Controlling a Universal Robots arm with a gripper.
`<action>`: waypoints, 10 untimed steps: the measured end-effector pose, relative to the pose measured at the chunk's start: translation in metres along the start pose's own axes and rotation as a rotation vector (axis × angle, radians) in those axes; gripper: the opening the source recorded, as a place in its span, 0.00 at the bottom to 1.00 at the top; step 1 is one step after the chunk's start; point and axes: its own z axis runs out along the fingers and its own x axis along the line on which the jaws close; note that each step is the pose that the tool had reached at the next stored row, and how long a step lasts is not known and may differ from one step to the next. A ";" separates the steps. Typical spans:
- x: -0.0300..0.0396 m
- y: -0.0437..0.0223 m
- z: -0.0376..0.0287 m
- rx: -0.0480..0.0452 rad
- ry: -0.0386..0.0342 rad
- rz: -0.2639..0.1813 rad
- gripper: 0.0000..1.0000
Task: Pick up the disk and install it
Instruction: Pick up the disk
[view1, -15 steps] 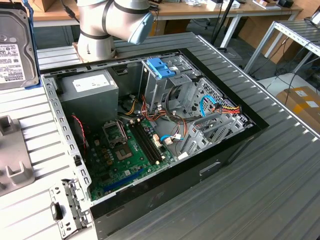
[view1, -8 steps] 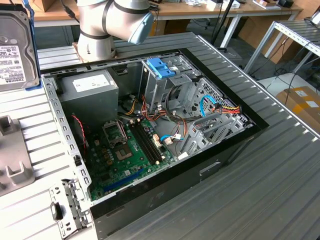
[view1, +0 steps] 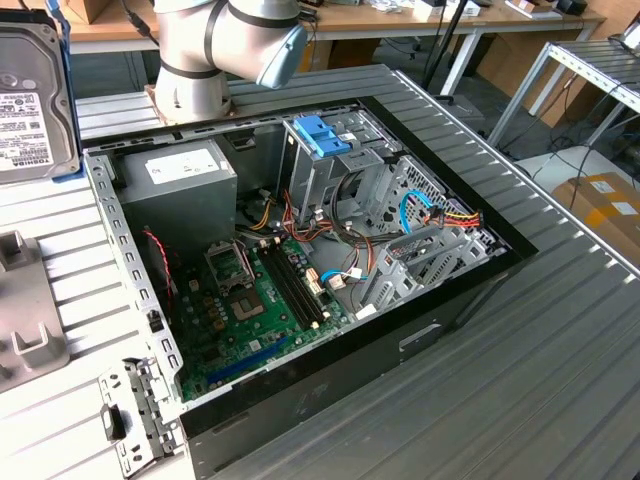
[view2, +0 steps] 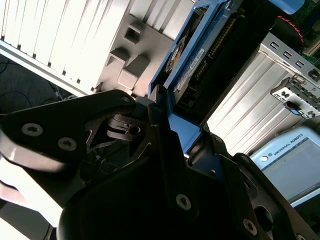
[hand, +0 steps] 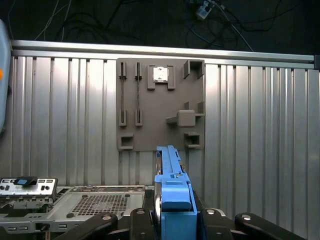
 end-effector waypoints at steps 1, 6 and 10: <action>0.0003 0.0000 0.0000 0.0001 0.0000 0.000 0.37; 0.0026 -0.0002 -0.0003 -0.0002 0.0002 0.000 0.37; 0.0038 -0.0008 -0.0001 -0.0001 0.0001 0.000 0.37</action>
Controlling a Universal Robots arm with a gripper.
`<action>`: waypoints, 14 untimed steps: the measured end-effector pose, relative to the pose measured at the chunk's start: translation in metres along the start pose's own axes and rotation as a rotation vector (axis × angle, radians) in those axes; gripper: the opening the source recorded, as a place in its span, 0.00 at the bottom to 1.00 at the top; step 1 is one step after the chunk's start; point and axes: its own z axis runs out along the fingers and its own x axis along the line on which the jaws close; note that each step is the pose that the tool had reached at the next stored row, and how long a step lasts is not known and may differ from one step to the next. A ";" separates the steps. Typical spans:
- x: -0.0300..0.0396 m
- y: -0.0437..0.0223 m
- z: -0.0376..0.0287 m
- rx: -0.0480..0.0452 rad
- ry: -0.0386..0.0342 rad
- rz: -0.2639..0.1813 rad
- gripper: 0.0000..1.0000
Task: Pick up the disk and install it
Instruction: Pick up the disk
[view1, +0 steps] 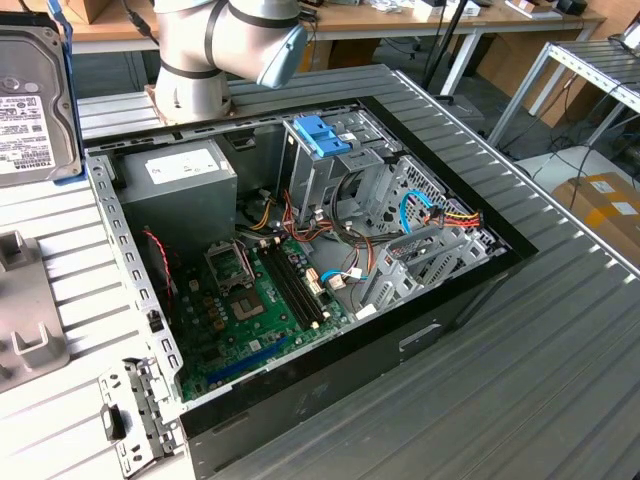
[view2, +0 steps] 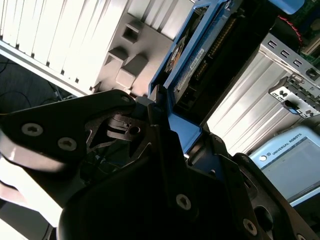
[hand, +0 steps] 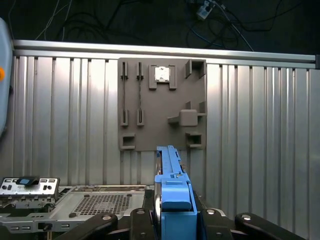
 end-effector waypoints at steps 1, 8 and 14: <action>0.0002 -0.0002 0.0001 0.0000 0.0000 0.000 0.37; 0.0008 -0.0025 0.0005 0.0000 0.0000 0.000 0.37; 0.0011 -0.0042 0.0007 0.0000 0.0000 0.000 0.37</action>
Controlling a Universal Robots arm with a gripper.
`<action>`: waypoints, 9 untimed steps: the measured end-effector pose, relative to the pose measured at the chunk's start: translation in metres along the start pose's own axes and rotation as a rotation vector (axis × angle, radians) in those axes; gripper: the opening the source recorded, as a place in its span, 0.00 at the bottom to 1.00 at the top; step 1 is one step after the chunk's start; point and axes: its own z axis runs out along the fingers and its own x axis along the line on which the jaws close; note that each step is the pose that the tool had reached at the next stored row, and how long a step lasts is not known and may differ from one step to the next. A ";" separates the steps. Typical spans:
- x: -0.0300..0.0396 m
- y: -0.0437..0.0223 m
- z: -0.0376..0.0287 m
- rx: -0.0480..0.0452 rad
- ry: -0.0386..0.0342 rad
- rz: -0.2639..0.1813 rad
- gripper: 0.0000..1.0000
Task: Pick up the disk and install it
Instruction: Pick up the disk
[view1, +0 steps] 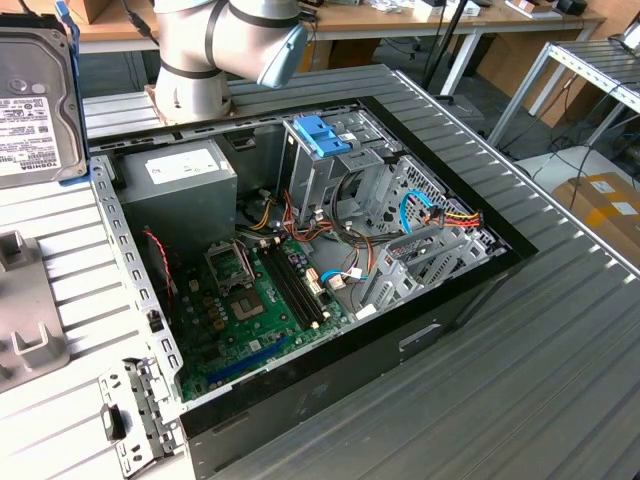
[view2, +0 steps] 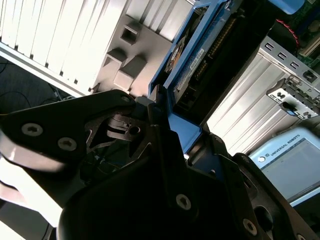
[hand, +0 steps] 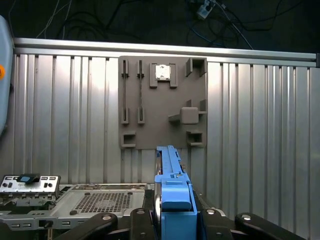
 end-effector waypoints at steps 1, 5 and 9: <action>0.0001 -0.0003 0.0000 -0.0001 0.0000 0.000 0.37; 0.0003 -0.0011 0.0001 -0.0001 0.0000 0.000 0.37; 0.0005 -0.0018 0.0003 0.0000 0.0000 0.000 0.37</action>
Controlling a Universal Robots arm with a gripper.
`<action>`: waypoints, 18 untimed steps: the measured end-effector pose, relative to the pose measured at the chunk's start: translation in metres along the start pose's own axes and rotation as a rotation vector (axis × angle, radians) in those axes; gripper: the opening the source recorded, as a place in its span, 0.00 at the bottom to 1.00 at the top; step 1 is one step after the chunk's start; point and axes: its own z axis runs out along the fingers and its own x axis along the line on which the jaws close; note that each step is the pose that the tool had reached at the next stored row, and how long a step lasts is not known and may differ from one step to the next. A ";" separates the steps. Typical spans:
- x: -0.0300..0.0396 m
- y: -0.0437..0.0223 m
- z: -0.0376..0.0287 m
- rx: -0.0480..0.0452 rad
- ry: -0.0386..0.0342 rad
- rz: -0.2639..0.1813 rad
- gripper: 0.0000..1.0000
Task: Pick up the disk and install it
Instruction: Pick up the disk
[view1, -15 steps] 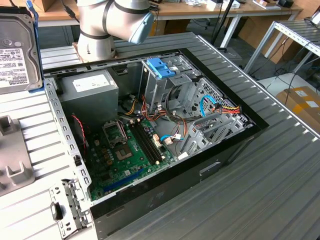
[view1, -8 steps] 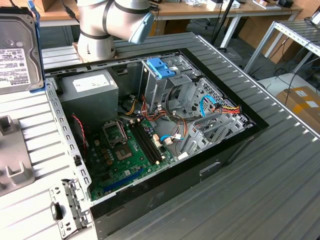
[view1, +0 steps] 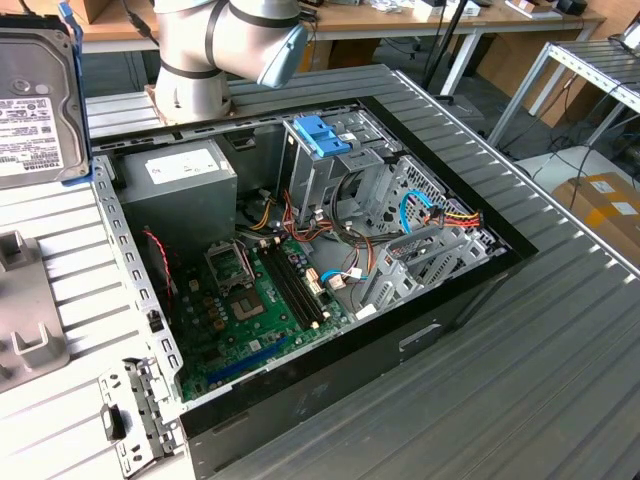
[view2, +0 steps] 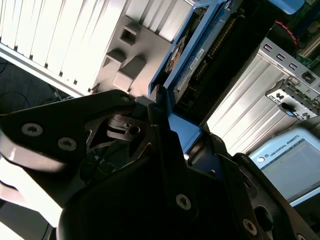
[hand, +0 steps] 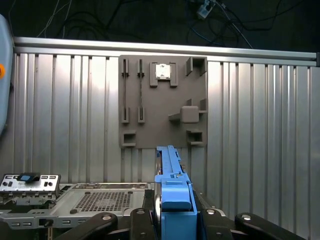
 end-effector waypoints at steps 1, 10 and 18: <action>0.0000 -0.0002 0.0000 0.0000 0.0000 0.000 0.37; 0.0004 -0.0022 0.0003 0.0000 0.0000 0.000 0.37; 0.0011 -0.0050 0.0007 0.0000 0.0001 0.000 0.37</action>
